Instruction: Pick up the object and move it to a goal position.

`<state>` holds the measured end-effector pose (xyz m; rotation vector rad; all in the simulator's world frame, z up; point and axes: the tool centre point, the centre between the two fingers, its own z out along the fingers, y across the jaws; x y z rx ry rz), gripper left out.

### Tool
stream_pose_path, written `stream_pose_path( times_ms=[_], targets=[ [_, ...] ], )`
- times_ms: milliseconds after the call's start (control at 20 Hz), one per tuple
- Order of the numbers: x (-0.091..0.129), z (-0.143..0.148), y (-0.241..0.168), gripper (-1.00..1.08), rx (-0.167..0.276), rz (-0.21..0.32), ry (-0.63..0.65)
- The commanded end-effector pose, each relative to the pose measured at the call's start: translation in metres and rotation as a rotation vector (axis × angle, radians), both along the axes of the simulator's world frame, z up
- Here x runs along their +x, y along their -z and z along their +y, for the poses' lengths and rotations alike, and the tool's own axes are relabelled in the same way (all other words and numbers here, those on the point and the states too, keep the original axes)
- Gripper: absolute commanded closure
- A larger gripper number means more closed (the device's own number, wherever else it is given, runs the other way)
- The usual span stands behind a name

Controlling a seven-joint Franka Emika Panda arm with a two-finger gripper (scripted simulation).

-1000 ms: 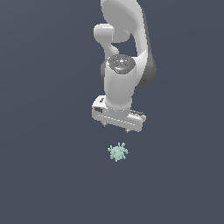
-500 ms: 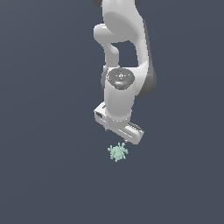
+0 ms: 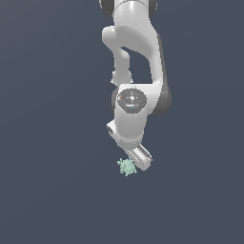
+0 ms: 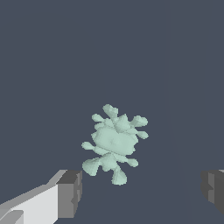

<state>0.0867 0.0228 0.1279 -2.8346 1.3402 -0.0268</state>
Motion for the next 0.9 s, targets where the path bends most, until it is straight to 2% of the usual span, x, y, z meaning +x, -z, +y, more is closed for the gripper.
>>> stream_pose_path(
  times_ms=[0,400,850],
  targets=[
    [0.004,0.001,0.007,-0.92,0.002,0.004,0.071],
    [0.014,0.004,0.025,-0.92,0.005,0.013,0.249],
    [0.019,0.006,0.034,-0.92,0.005,0.017,0.342]
  ],
)
